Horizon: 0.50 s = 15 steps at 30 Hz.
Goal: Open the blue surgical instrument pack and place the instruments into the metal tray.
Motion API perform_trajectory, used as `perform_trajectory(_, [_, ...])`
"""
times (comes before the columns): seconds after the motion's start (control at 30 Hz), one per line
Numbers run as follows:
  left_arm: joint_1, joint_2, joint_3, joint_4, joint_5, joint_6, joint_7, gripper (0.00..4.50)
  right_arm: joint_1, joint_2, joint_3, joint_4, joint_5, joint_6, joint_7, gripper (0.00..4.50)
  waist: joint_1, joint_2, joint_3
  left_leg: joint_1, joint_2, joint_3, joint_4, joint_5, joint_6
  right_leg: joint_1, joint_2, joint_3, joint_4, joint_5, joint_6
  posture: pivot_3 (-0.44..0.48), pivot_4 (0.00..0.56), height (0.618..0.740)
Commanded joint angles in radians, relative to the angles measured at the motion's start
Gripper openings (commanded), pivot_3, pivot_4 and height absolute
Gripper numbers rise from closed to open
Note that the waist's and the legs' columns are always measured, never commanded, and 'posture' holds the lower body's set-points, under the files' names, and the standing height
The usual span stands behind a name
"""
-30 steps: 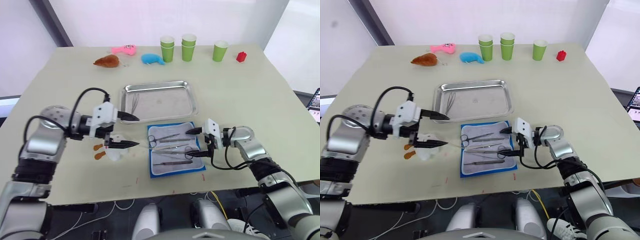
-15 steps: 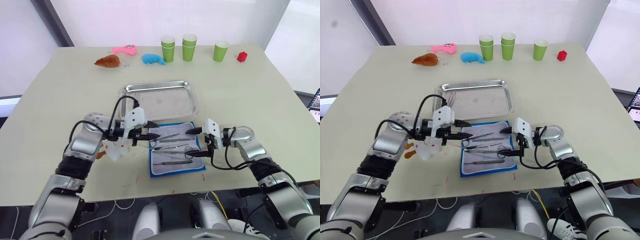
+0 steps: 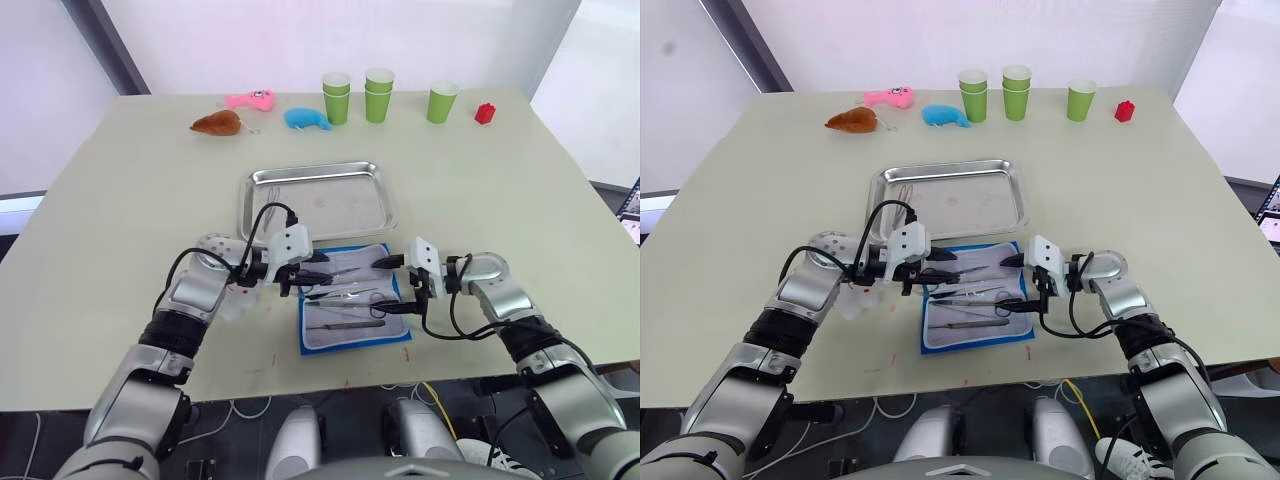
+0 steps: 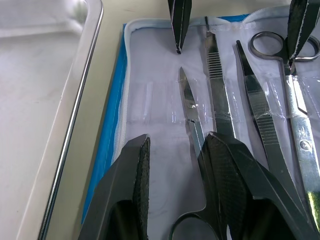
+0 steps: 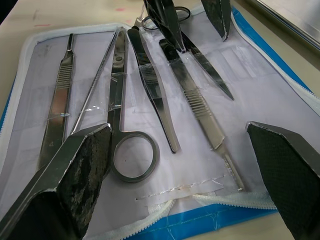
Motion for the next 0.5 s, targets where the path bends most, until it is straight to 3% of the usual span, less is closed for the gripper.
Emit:
perform_trajectory(0.03, [0.008, 0.024, -0.007, 0.002, 0.018, -0.004, -0.012, 1.94, 0.09, -0.023, 0.095, 0.092, -0.112, 0.084, -0.017, 4.5, 0.0, 0.0, 0.0, 0.0, 0.0, 0.0, 0.0, 0.0, 0.0, 0.0, 0.0, 0.0, 0.0, 0.0, 0.0, 0.0, 0.15, 0.74])
perform_trajectory(0.5, [0.026, 0.062, -0.001, -0.017, 0.017, 0.015, -0.033, 1.94, 0.085, -0.014, 0.098, 0.102, -0.114, 0.077, -0.02, 4.5, 0.0, 0.001, 0.0, 0.0, 0.001, 0.0, 0.0, 0.0, 0.0, 0.0, 0.0, 0.0, 0.0, 0.0, 0.0, 0.0, 0.15, 0.74])
